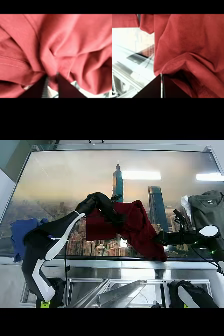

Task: Fold the shirts.

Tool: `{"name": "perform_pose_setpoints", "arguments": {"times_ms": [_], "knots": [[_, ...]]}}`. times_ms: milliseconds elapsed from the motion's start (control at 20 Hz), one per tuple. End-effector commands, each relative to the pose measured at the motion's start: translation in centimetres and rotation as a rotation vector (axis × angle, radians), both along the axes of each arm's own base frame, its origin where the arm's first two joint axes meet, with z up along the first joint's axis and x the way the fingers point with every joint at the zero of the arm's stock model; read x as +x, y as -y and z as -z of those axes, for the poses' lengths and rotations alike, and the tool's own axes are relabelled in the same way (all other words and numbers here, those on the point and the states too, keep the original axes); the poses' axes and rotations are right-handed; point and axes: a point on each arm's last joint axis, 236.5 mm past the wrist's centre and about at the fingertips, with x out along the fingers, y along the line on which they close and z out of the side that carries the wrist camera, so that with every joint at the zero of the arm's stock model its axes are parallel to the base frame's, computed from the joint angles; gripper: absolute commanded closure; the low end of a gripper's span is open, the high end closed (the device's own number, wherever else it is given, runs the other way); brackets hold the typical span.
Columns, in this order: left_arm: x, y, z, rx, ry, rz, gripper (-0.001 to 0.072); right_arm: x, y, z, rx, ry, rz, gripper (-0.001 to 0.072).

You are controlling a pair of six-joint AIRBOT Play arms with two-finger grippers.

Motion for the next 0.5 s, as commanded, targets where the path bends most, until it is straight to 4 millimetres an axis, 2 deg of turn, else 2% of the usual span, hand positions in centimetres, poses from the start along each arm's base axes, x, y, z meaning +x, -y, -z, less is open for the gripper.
{"name": "perform_pose_setpoints", "arguments": {"times_ms": [0, 150, 250, 350, 450], "knots": [[2.6, -0.7, -3.8, -0.054, 0.118, -0.044, 0.0687, 0.1, 0.0, -0.1, 0.0, 0.004, 0.0, 0.0693], [5.1, -2.6, -7.8, -0.097, 0.219, -0.096, 0.0688, 0.8, 0.2, -1.9, 0.007, 0.036, -0.02, 0.0693], [6.2, -4.2, -11.7, -0.133, 0.301, -0.122, 0.0687, 1.6, 1.0, -4.9, 0.02, 0.084, -0.032, 0.0693], [6.9, -6.3, -17.1, -0.177, 0.41, -0.161, 0.0688, 3.0, 2.0, -10.1, 0.05, 0.195, -0.016, 0.0693], [7.0, -8.9, -24.0, -0.239, 0.556, -0.214, 0.0688, 4.7, 3.1, -17.5, 0.09, 0.411, 0.018, 0.0693]]}}
